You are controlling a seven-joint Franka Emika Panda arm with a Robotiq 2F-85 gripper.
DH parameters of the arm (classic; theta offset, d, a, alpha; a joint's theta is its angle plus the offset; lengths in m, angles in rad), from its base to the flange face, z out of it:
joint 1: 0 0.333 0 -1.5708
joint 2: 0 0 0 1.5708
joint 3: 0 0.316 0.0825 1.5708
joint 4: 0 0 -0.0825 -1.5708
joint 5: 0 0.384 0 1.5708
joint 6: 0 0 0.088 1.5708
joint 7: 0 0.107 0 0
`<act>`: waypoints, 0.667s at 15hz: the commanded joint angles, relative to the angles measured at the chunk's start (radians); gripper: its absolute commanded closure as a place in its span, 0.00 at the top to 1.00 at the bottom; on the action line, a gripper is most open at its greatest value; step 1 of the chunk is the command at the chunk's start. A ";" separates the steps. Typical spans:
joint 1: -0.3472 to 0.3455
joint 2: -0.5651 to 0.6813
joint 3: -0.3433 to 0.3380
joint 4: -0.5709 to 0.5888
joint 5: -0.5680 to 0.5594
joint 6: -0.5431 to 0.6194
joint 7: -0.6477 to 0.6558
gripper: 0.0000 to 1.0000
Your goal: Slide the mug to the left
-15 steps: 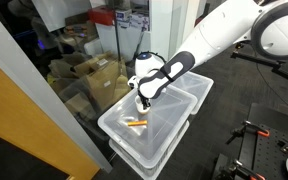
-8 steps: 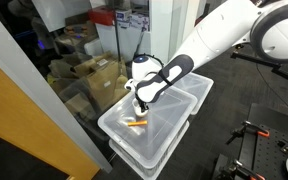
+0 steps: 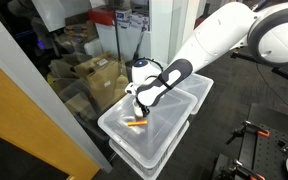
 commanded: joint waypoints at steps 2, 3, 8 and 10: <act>0.005 0.006 0.000 0.012 -0.021 -0.011 -0.011 0.53; 0.007 0.003 0.000 0.009 -0.022 -0.007 -0.009 0.47; 0.016 -0.022 -0.005 -0.025 -0.033 0.034 -0.002 0.44; 0.020 -0.033 -0.007 -0.038 -0.048 0.056 0.001 0.46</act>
